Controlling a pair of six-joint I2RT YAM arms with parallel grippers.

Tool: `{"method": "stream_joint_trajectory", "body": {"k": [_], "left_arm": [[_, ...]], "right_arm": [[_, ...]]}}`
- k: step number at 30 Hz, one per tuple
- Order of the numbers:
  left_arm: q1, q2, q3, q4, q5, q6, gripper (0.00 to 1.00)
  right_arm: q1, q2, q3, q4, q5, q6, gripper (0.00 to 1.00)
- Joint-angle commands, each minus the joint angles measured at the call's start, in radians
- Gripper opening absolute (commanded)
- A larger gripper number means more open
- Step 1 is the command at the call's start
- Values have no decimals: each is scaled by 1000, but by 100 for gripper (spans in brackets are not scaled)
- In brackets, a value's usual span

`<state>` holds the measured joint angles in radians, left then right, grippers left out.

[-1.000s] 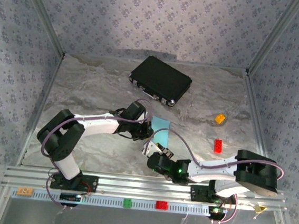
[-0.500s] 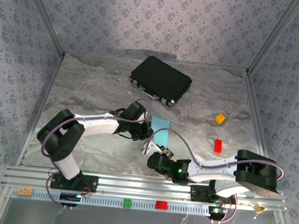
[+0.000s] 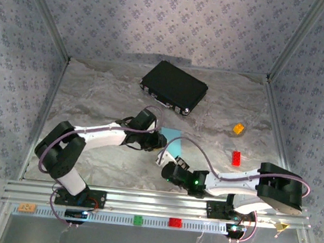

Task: Fold a paper plane with a square sheet of paper (pick it up from the middle)
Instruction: Third fold the triangle at the center of the table.

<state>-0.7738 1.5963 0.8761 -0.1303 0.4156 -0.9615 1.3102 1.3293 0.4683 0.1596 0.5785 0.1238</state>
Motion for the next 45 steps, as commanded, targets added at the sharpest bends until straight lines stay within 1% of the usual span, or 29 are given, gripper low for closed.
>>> {"method": "stream_joint_trajectory", "body": {"k": [1, 3, 4, 5, 8, 12, 16, 19, 23, 27, 32, 35, 39, 45], "left_arm": [[18, -70, -4, -89, -84, 31, 36], [27, -105, -10, -120, -128, 41, 38], [34, -120, -14, -126, -139, 43, 39], [40, -135, -21, -130, -149, 44, 40], [57, -170, -37, -132, -163, 46, 40], [68, -188, -43, -132, -164, 53, 40], [71, -191, -42, -130, -158, 59, 39], [74, -188, -40, -127, -148, 65, 38], [76, -175, -25, -123, -127, 85, 35], [77, -136, 13, -120, -89, 114, 28], [77, -41, 74, -108, -29, 153, 19], [77, 26, 110, -92, 16, 169, 16], [76, 113, 153, -77, 61, 188, 15], [76, 222, 211, -97, 81, 221, 13]], "right_arm": [[-66, -48, 3, -8, -183, 85, 0], [-141, -67, -4, 24, -344, 149, 0], [-183, -70, -8, 34, -427, 157, 0], [-226, -71, -7, 37, -513, 200, 0], [-321, -52, 2, 47, -707, 286, 0], [-387, -8, 46, 22, -866, 336, 0], [-430, 31, 71, 28, -974, 363, 0], [-439, 46, 72, 44, -1015, 368, 0], [-440, 46, 57, 71, -1040, 364, 0], [-440, 46, 40, 90, -1057, 356, 0], [-443, 51, 28, 95, -1042, 364, 1], [-445, 57, 26, 95, -1031, 363, 1], [-444, 74, 23, 105, -1034, 367, 1], [-445, 90, 23, 116, -1034, 372, 1]]}}
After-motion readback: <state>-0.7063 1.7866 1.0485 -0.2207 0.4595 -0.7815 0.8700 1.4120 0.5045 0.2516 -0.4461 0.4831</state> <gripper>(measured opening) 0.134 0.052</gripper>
